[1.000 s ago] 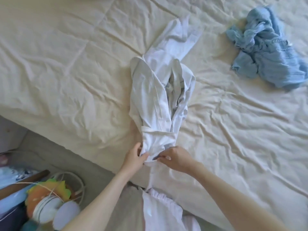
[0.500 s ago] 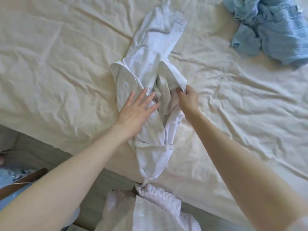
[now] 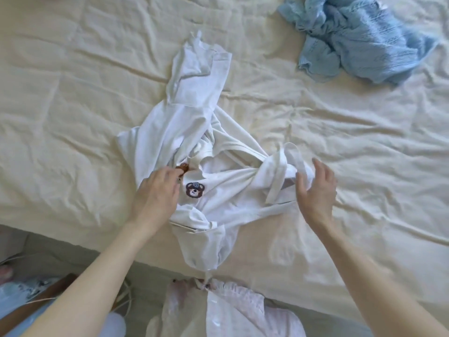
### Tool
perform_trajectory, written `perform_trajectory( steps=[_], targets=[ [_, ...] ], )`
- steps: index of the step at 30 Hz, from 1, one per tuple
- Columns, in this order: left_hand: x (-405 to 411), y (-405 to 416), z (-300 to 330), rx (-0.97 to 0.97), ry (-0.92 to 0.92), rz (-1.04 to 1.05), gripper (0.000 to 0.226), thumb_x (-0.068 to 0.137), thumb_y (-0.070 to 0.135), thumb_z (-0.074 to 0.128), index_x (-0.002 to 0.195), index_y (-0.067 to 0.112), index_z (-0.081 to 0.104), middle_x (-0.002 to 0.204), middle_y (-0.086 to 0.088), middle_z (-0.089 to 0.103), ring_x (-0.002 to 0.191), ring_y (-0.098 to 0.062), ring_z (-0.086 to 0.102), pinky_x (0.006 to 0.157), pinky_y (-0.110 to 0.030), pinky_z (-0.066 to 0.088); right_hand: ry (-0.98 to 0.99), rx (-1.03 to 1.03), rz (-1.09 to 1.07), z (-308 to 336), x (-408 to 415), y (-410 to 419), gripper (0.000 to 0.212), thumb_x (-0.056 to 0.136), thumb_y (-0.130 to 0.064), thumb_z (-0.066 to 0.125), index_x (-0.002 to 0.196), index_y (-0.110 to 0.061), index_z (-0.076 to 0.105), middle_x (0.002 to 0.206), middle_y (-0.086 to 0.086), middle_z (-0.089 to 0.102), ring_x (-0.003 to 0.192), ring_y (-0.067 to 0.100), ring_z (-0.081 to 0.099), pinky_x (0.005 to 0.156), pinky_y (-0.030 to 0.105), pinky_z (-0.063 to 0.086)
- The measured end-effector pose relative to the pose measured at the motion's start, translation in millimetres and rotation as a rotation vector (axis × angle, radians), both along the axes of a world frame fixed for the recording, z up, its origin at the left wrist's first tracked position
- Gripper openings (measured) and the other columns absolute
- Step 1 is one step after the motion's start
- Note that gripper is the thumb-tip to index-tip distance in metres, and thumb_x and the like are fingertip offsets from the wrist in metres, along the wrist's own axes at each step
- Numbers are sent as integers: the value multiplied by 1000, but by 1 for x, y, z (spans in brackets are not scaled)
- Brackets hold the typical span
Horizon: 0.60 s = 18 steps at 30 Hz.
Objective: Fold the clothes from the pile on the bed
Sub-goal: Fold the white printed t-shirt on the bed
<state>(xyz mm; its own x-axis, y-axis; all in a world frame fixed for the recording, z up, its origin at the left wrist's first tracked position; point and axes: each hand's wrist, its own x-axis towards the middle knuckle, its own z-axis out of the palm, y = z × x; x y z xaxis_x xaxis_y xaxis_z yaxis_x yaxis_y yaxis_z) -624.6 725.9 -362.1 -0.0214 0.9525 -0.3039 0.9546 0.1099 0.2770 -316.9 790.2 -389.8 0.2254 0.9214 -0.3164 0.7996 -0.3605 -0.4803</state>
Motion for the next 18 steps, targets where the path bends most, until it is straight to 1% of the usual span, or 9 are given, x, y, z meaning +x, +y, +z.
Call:
perform_trajectory(
  steps=[1,3,4,6,8,11,13,15,18],
  targets=[
    [14,17,-2,73,-17,-39,37,77,-1,67,113,3,63,108,-18,61,96,-38,61,74,-48,51,-41,144,168,0,-10,4,40,89,-12,60,127,-1,55,130,21,53,122,38,48,103,47,34],
    [37,48,-13,39,-6,-92,46,83,10,65,127,8,55,129,-14,52,119,-34,49,90,-47,42,-69,333,465,-5,-32,14,31,86,-9,61,116,-1,64,122,19,61,118,40,53,100,54,39],
    [45,61,-21,-21,37,-106,51,86,16,62,135,13,47,137,-11,45,125,-30,42,95,-43,37,-63,340,580,-9,-44,20,30,87,-10,60,116,-2,64,122,17,62,120,38,53,102,55,37],
    [50,79,-36,-125,155,-121,52,90,14,54,139,19,39,136,-8,41,121,-28,41,92,-38,33,-49,173,699,-18,-69,32,37,91,-19,57,127,-7,57,130,12,57,124,33,50,107,50,29],
    [46,90,-39,-188,191,-114,45,89,5,50,132,16,47,123,-11,48,109,-32,49,86,-37,36,-101,-53,669,-31,-83,45,44,94,-32,52,132,-12,47,131,9,53,119,32,49,101,44,30],
    [25,96,-22,-119,-98,45,24,87,2,53,107,9,64,103,-14,61,95,-34,57,80,-40,43,-235,-195,611,-39,-84,53,25,96,-25,44,110,-7,55,109,12,58,105,34,53,93,43,31],
    [7,97,5,-57,-253,137,9,86,11,62,93,10,68,87,-9,68,82,-27,58,72,-32,40,-233,-175,537,-32,-77,53,22,95,-13,40,102,-3,58,103,14,58,97,35,55,81,38,36],
    [-12,96,34,-51,-300,145,7,85,21,67,86,14,69,70,-1,64,66,-15,53,63,-23,30,-139,-108,442,-16,-72,51,24,95,-12,40,104,-4,60,104,13,58,92,34,55,71,38,39],
    [-29,90,75,-85,-275,60,11,84,25,67,93,19,70,63,10,55,65,-12,51,63,-23,28,-24,19,389,23,-74,55,24,93,-10,44,107,-7,63,104,10,58,94,30,53,69,34,37]
  ],
)
